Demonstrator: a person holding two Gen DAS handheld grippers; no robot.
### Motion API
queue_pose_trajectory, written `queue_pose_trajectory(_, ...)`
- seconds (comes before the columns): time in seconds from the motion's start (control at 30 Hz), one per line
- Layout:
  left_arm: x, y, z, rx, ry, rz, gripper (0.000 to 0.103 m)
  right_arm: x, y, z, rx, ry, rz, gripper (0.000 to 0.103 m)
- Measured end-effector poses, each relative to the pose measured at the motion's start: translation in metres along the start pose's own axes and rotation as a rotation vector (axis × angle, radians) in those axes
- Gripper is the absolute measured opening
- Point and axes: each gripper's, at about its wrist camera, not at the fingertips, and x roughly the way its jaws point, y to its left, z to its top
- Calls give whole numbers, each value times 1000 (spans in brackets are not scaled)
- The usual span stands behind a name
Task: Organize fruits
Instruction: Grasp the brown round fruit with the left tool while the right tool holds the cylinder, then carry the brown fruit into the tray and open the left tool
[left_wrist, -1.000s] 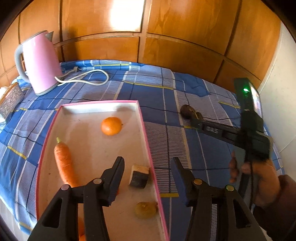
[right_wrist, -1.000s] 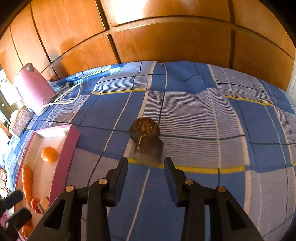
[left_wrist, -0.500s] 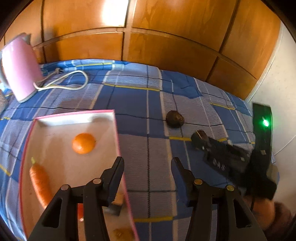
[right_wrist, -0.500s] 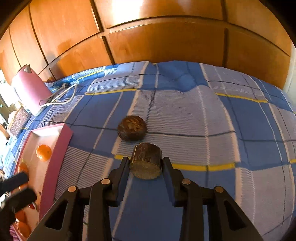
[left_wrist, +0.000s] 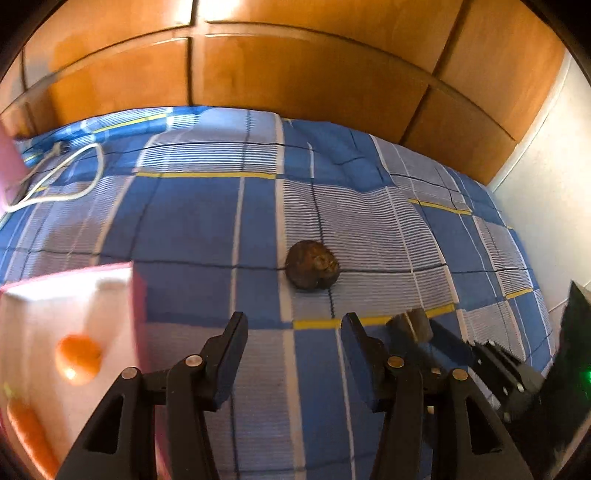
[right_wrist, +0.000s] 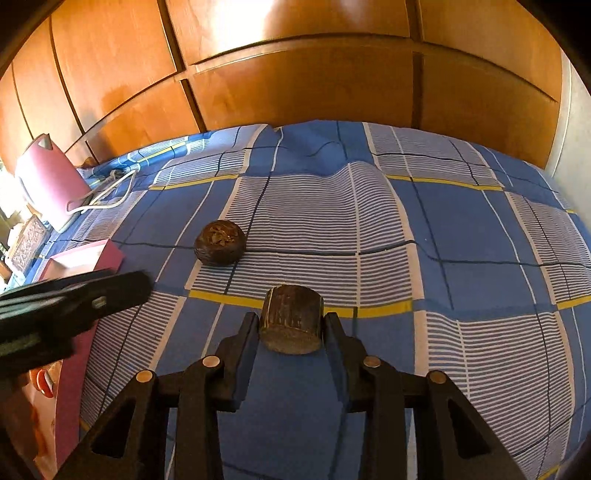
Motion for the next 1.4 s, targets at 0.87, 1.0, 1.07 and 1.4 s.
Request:
queue_pose_trajectory(0.87,41,-10,21,23,62,49,45,1,-2,-1,4,-1,41,36)
queue_pose_trajectory(1.0,28,-7,2,13,68,55,45,0,1,-2,0,8,36,36)
queue_pose_trajectory(1.07,18,-4,-8,-8,71,57,45,1,5,-4,-17,26,40,36)
queue_pose_trajectory(1.4,-17,4,-44,-32,36,52,45,-12,9,-23,-20,46,43,35)
